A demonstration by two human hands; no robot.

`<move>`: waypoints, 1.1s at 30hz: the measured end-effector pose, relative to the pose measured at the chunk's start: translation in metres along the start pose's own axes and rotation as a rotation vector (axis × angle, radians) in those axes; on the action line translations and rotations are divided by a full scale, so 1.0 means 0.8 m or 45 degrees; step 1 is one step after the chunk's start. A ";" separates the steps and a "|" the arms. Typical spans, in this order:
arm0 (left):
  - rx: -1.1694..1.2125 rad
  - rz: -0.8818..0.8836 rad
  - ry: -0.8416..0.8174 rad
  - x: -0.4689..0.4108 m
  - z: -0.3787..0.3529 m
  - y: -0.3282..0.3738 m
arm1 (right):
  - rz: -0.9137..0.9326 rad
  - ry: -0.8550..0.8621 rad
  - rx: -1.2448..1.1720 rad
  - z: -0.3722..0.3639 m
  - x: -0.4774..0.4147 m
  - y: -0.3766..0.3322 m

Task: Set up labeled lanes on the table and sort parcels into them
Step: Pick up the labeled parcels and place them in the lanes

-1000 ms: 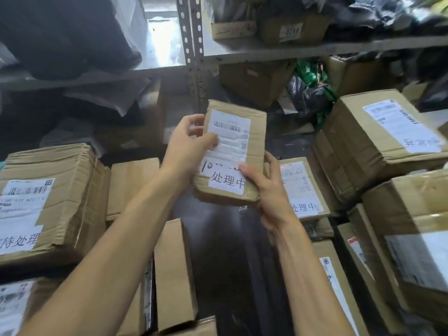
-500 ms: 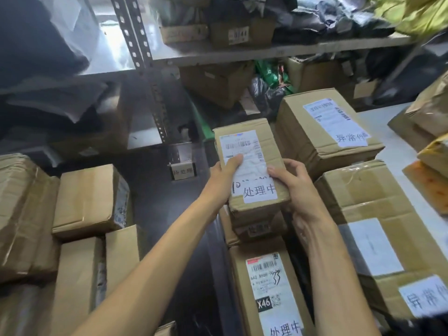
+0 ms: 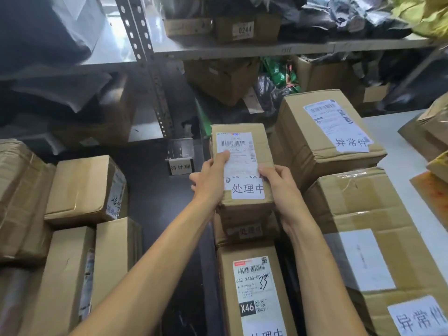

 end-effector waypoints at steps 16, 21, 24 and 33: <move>0.417 0.059 -0.312 0.054 -0.003 0.016 | 0.223 -0.022 0.013 0.000 0.006 -0.008; 0.348 -0.029 -0.304 0.057 -0.009 0.019 | 0.224 -0.009 -0.067 0.005 0.011 -0.003; 0.232 -0.095 -0.203 0.051 -0.008 0.014 | 0.171 0.002 -0.067 0.008 0.005 -0.001; -0.023 -0.447 -0.015 0.071 0.046 0.023 | 0.649 0.264 -0.148 0.035 0.059 -0.045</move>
Point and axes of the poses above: each hand's wrist, its own x-axis away from the middle knuckle, its own z-axis out of the back of the hand, y = z × x, the point moved 5 cm from there along -x, towards the middle knuckle, and after that the axes turned 12 degrees about y, right-handed, at the moved point
